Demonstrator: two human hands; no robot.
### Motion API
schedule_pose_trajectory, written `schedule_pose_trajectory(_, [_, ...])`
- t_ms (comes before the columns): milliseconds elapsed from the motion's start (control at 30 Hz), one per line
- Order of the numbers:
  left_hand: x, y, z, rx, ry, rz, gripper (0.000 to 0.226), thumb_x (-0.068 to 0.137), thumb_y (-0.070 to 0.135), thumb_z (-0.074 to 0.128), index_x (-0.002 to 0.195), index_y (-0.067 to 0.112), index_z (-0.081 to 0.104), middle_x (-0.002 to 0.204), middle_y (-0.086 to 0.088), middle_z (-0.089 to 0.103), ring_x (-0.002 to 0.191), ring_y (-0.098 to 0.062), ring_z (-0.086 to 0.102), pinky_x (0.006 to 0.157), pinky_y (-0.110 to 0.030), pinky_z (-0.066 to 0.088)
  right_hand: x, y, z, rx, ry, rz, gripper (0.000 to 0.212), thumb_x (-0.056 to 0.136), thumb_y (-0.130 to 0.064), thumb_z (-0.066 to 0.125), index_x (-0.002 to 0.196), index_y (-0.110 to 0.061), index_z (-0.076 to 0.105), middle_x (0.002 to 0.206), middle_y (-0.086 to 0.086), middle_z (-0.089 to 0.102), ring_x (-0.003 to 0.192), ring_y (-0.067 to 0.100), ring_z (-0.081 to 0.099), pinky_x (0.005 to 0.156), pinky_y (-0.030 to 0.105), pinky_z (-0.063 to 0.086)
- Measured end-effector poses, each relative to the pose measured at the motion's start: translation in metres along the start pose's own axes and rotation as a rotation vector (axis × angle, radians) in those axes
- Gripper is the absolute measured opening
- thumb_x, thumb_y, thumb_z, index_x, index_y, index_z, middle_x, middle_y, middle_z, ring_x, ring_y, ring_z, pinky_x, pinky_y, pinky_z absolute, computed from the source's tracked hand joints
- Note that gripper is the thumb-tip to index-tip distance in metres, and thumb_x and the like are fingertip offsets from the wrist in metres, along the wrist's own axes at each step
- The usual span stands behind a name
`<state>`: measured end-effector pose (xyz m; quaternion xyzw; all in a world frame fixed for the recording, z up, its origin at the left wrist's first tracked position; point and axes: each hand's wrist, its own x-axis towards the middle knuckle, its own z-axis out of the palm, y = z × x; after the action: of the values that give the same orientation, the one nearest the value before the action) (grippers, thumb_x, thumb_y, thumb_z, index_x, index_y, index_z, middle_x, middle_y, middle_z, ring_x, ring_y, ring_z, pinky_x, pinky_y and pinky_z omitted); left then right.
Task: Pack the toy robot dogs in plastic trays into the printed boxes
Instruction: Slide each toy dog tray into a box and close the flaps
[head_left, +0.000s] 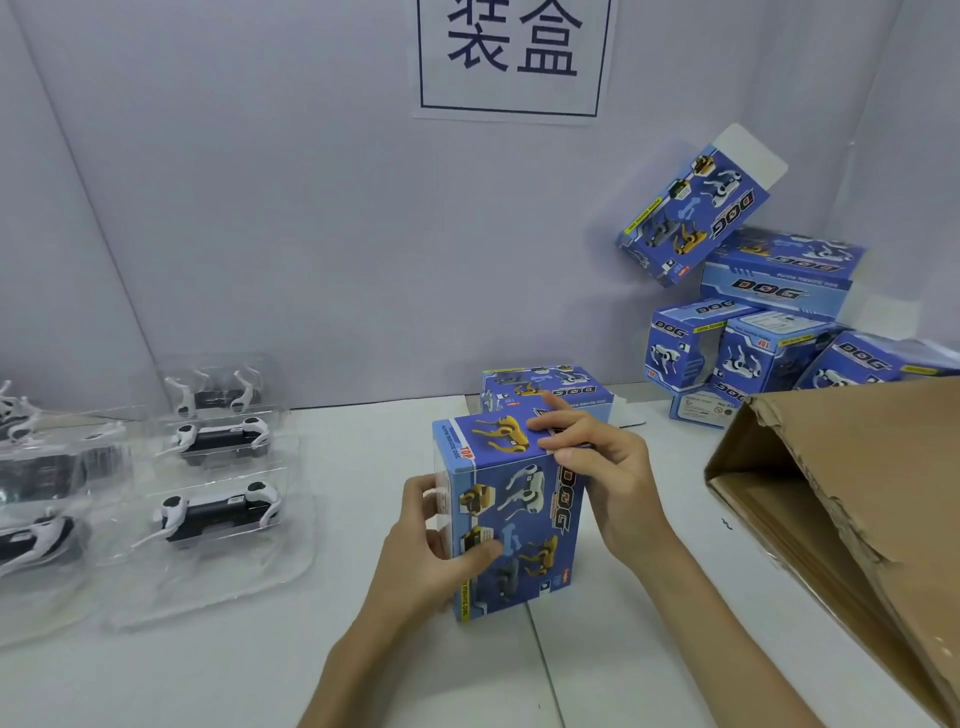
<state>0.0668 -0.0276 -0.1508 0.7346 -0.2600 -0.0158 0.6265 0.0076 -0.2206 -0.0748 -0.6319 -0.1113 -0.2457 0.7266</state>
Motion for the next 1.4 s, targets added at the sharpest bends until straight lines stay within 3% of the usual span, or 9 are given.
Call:
schedule_pose_trajectory(200, [-0.002, 0.003, 0.006, 0.412, 0.303, 0.328, 0.083, 0.054, 0.035, 0.083, 0.124, 0.049, 0.040, 0.122, 0.024, 0.062, 0.087, -0.004, 0.068, 0.060, -0.024, 0.057, -0.002, 0.019, -0.021, 0.531, 0.264, 0.233, 0.033, 0.085, -0.024, 0.053, 0.109, -0.010, 0.071, 0.129, 0.012, 0.067, 0.112, 0.026, 0.066, 0.088, 0.041, 0.047])
schedule_pose_trajectory(367, [0.009, -0.004, 0.001, 0.673, 0.447, 0.604, 0.099, 0.041, -0.005, 0.093, 0.125, 0.020, 0.048, 0.140, -0.004, 0.049, 0.109, -0.031, 0.063, 0.072, -0.042, 0.060, -0.008, 0.037, -0.021, 0.219, 0.206, 0.699, 0.053, 0.084, -0.059, 0.052, 0.101, -0.015, 0.075, 0.089, 0.008, 0.066, 0.068, 0.025, 0.062, 0.060, 0.033, 0.052])
schedule_pose_trajectory(700, [0.005, -0.004, 0.007, 0.685, 0.372, 0.607, 0.103, 0.046, -0.019, 0.081, 0.133, 0.022, 0.044, 0.150, -0.009, 0.034, 0.113, -0.025, 0.049, 0.084, -0.039, 0.053, -0.017, 0.040, -0.026, -0.046, 0.059, 0.726, 0.054, 0.071, -0.063, 0.059, 0.102, -0.020, 0.072, 0.079, 0.010, 0.070, 0.059, 0.020, 0.061, 0.050, 0.027, 0.040])
schedule_pose_trajectory(867, [0.002, -0.003, 0.003, 0.416, 0.156, 0.397, 0.107, 0.072, 0.018, 0.079, 0.154, 0.039, 0.015, 0.162, 0.017, 0.014, 0.113, -0.004, 0.059, 0.075, -0.011, 0.051, -0.014, 0.046, -0.029, 0.037, 0.260, 0.603, 0.037, 0.077, -0.059, 0.060, 0.087, -0.030, 0.081, 0.095, 0.011, 0.077, 0.071, 0.023, 0.070, 0.061, 0.032, 0.052])
schedule_pose_trajectory(1033, [-0.002, -0.003, 0.018, 0.284, -0.139, 0.255, 0.124, 0.067, 0.064, 0.079, 0.152, 0.054, -0.010, 0.160, 0.035, -0.008, 0.130, 0.001, 0.049, 0.093, -0.010, 0.047, -0.013, 0.049, -0.028, 0.082, 0.277, 0.598, 0.041, 0.089, -0.058, 0.051, 0.093, -0.031, 0.081, 0.101, 0.010, 0.077, 0.076, 0.025, 0.074, 0.060, 0.032, 0.057])
schedule_pose_trajectory(1133, [0.000, 0.002, 0.026, 0.221, -0.090, 0.249, 0.105, 0.076, 0.054, 0.074, 0.150, 0.045, 0.001, 0.162, 0.026, 0.010, 0.145, -0.019, 0.039, 0.108, -0.025, 0.043, -0.014, 0.050, -0.022, 0.101, 0.250, 0.599, 0.043, 0.092, -0.056, 0.048, 0.097, -0.028, 0.081, 0.103, 0.011, 0.077, 0.079, 0.026, 0.075, 0.059, 0.033, 0.058])
schedule_pose_trajectory(1233, [-0.003, 0.005, 0.023, 0.174, 0.013, 0.271, 0.084, 0.084, 0.037, 0.070, 0.150, 0.043, 0.019, 0.150, 0.008, 0.050, 0.123, -0.008, 0.061, 0.097, -0.012, 0.045, -0.014, 0.053, -0.019, 0.110, 0.216, 0.584, 0.045, 0.094, -0.056, 0.047, 0.101, -0.026, 0.080, 0.108, 0.013, 0.075, 0.087, 0.031, 0.074, 0.067, 0.039, 0.061])
schedule_pose_trajectory(1333, [-0.005, 0.003, 0.022, 0.177, 0.078, 0.263, 0.081, 0.089, 0.013, 0.075, 0.150, 0.039, 0.028, 0.136, 0.007, 0.063, 0.109, -0.004, 0.067, 0.086, -0.008, 0.047, -0.015, 0.058, -0.018, 0.105, 0.196, 0.583, 0.046, 0.091, -0.057, 0.052, 0.107, -0.023, 0.079, 0.112, 0.015, 0.074, 0.104, 0.042, 0.069, 0.092, 0.058, 0.053])
schedule_pose_trajectory(1400, [-0.005, 0.002, 0.022, 0.160, 0.096, 0.238, 0.080, 0.089, 0.008, 0.075, 0.151, 0.034, 0.032, 0.134, 0.007, 0.065, 0.106, -0.007, 0.069, 0.079, -0.008, 0.048, -0.016, 0.058, -0.017, 0.113, 0.186, 0.582, 0.050, 0.084, -0.062, 0.057, 0.109, -0.023, 0.078, 0.111, 0.014, 0.074, 0.101, 0.040, 0.070, 0.089, 0.054, 0.054])
